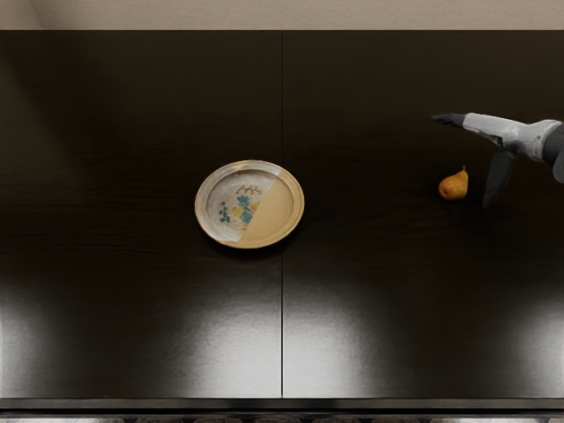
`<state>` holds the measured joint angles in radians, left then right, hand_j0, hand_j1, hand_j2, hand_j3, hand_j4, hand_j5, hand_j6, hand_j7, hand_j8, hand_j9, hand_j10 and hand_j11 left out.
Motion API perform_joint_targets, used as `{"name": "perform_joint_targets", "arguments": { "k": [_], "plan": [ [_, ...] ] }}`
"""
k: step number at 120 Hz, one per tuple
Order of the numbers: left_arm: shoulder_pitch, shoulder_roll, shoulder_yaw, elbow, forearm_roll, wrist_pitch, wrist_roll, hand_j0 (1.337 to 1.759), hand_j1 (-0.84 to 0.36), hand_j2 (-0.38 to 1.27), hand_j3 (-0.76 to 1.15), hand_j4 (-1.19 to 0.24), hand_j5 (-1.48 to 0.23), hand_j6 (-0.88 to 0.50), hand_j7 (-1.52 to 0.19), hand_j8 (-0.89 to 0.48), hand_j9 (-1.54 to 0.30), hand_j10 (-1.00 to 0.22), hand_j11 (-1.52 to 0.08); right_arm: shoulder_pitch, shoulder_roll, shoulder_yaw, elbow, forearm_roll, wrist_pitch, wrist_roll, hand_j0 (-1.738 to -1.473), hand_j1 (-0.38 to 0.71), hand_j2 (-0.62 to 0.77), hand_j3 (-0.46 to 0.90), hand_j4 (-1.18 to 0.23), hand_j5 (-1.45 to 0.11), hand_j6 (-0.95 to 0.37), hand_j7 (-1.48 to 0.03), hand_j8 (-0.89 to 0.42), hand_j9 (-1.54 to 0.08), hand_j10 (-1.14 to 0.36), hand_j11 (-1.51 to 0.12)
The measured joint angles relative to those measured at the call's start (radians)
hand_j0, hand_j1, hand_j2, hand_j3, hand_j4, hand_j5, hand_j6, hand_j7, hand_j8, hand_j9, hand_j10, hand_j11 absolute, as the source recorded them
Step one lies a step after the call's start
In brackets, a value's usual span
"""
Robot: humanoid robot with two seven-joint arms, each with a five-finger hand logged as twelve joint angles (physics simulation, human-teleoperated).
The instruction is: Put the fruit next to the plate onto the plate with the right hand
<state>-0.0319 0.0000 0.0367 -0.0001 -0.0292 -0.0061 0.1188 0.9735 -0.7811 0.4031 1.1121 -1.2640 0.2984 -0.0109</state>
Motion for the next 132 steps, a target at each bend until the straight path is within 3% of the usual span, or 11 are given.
{"name": "perform_joint_targets", "arguments": {
  "k": [22,70,132],
  "plan": [
    [0.000,0.000,0.000,0.000,0.000,0.000,0.000,1.658,0.35,0.00,0.00,0.00,0.00,0.00,0.00,0.00,0.00,0.00,0.00,0.001,0.029,-0.024,-0.057,-0.055,-0.002,0.023,-1.658,-0.30,-0.01,0.00,-0.05,-0.06,-0.05,-0.06,-0.05,-0.06,-0.05,-0.06],
    [0.000,0.000,0.000,0.000,0.000,0.000,0.000,1.658,0.35,0.00,0.00,0.00,0.00,0.00,0.00,0.00,0.00,0.00,0.00,0.001,0.152,-0.044,-0.224,-0.071,-0.031,0.028,-1.658,-0.14,-0.03,0.00,-0.18,-0.23,-0.18,-0.23,-0.18,-0.23,-0.18,-0.23],
    [0.001,0.000,0.000,0.000,0.000,0.000,0.000,1.658,0.35,0.00,0.00,0.00,0.00,0.00,0.00,0.00,0.00,0.00,0.00,-0.007,0.202,-0.085,-0.331,-0.056,-0.118,0.028,-1.658,0.03,-0.06,0.00,-0.32,-0.41,-0.32,-0.41,-0.32,-0.41,-0.32,-0.41]
  ]
}}
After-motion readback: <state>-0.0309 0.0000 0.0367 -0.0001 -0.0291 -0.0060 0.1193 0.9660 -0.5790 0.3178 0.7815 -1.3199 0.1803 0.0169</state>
